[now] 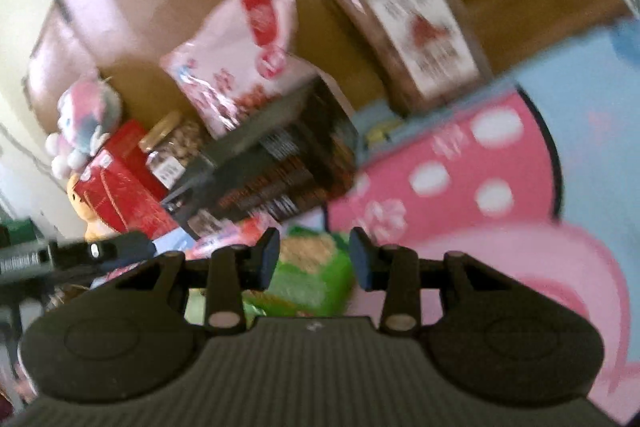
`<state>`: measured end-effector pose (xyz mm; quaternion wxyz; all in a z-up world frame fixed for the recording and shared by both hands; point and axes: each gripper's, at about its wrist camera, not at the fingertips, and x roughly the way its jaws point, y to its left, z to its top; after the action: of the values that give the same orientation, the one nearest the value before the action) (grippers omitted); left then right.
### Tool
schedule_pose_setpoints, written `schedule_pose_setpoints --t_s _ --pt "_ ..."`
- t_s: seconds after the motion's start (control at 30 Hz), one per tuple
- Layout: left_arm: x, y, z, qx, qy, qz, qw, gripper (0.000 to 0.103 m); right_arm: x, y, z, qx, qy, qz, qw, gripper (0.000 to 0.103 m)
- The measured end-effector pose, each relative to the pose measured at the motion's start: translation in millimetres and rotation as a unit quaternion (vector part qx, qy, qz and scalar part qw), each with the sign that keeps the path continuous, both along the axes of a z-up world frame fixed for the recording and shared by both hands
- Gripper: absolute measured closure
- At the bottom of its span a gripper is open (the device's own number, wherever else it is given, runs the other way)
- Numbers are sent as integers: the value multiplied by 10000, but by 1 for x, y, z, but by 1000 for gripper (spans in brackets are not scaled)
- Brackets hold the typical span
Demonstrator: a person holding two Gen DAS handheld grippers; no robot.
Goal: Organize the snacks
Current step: 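Grasp the green snack packet with the left tool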
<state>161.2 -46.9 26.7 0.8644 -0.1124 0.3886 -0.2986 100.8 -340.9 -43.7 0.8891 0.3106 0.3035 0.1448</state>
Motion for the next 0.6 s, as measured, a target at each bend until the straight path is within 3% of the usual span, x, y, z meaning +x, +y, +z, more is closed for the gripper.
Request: schedule_pose_setpoints --t_s 0.17,0.23,0.33,0.4,0.47,0.6 --pt "14 -29 -19 23 314 -216 9993 62 -3 2 -7 48 47 125 9999 61" --pt "20 -40 -25 73 353 -251 9990 53 -4 4 -7 18 -2 250 9997 61" --pt "28 -53 -34 96 516 -308 9981 53 -3 5 -10 -144 16 487 9987 60" --pt "29 -58 -35 79 516 -322 9981 53 -5 8 -9 -334 -80 694 9970 56" --pt "29 -64 -35 134 504 -393 9979 53 -6 14 -6 -546 -196 932 9940 45" --pt "24 -77 -42 262 426 -460 9977 63 -8 28 -6 -972 -414 1063 9887 43"
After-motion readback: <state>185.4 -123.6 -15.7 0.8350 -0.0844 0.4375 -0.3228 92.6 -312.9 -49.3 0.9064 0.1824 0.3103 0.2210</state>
